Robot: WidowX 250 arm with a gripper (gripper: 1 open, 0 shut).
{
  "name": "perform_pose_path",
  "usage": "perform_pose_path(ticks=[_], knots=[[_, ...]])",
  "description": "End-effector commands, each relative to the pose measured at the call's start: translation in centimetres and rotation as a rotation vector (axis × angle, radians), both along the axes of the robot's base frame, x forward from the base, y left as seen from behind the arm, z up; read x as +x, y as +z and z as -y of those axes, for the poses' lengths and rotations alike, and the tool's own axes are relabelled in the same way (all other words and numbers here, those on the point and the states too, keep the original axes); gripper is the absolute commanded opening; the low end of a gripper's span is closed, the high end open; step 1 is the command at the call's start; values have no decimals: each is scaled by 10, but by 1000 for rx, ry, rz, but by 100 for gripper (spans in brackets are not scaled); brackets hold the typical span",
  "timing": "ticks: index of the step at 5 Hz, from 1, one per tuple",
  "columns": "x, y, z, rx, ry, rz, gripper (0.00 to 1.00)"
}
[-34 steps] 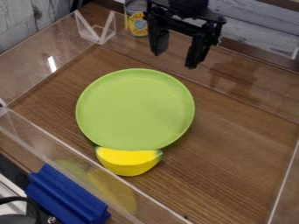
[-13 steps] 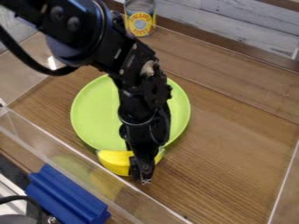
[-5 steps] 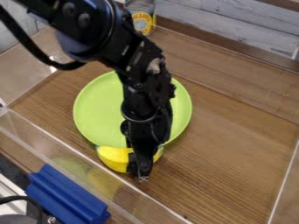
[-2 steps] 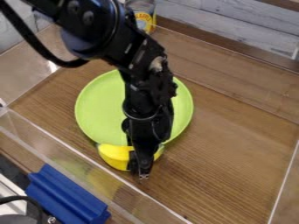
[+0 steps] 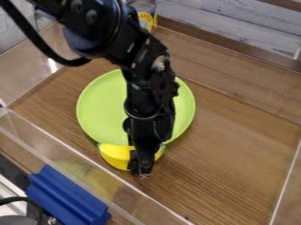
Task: Put the banana in the green plate
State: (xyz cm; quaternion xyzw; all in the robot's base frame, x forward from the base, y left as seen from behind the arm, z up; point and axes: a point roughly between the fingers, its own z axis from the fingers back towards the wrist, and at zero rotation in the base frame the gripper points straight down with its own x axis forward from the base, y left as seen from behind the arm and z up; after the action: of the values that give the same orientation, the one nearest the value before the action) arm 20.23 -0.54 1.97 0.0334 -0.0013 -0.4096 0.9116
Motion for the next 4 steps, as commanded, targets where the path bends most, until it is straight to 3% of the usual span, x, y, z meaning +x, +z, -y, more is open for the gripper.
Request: perform_pose_path(ticks=[1,4], knots=[[8,7,-1,4,-16,25,0],[10,12,-2,17,-21,20,0]])
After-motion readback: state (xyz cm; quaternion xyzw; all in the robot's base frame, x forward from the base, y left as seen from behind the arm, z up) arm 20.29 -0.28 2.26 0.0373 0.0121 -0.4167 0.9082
